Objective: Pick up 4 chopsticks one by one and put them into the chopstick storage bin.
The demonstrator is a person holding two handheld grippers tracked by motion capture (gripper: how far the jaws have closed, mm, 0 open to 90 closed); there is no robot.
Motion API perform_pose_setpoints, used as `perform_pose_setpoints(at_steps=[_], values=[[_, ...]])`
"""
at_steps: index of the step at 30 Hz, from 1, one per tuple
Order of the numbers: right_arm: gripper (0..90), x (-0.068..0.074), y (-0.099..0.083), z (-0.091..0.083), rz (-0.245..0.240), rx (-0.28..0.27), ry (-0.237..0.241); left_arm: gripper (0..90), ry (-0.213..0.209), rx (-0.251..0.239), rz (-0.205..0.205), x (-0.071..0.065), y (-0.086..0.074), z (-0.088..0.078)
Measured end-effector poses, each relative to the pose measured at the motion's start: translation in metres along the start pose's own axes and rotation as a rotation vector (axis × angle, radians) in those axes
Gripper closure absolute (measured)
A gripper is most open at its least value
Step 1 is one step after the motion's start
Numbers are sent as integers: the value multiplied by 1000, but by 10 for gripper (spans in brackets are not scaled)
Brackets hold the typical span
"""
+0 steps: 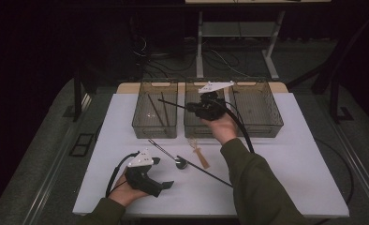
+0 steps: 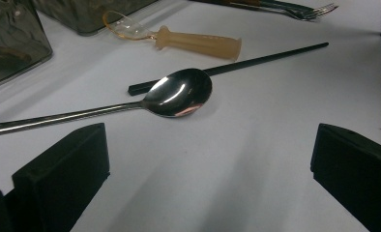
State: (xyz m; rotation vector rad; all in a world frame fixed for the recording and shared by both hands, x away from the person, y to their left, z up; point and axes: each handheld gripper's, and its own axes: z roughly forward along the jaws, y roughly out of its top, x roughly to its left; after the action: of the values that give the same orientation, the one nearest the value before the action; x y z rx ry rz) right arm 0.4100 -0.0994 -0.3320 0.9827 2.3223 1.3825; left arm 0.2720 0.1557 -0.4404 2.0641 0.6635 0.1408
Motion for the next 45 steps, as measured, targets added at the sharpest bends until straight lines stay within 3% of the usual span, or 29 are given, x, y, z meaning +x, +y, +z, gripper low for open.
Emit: perform_pose_setpoints(at_steps=[22, 34, 45], values=[[855, 3, 24, 72, 8, 69, -51, 0, -8, -3, 3, 0, 0, 0], [855, 6, 29, 115, 9, 141, -89, 0, -3, -5, 0, 1, 0, -1], [845, 11, 31, 143, 4, 177, -118, 0, -4, -7, 1, 2, 1, -1]])
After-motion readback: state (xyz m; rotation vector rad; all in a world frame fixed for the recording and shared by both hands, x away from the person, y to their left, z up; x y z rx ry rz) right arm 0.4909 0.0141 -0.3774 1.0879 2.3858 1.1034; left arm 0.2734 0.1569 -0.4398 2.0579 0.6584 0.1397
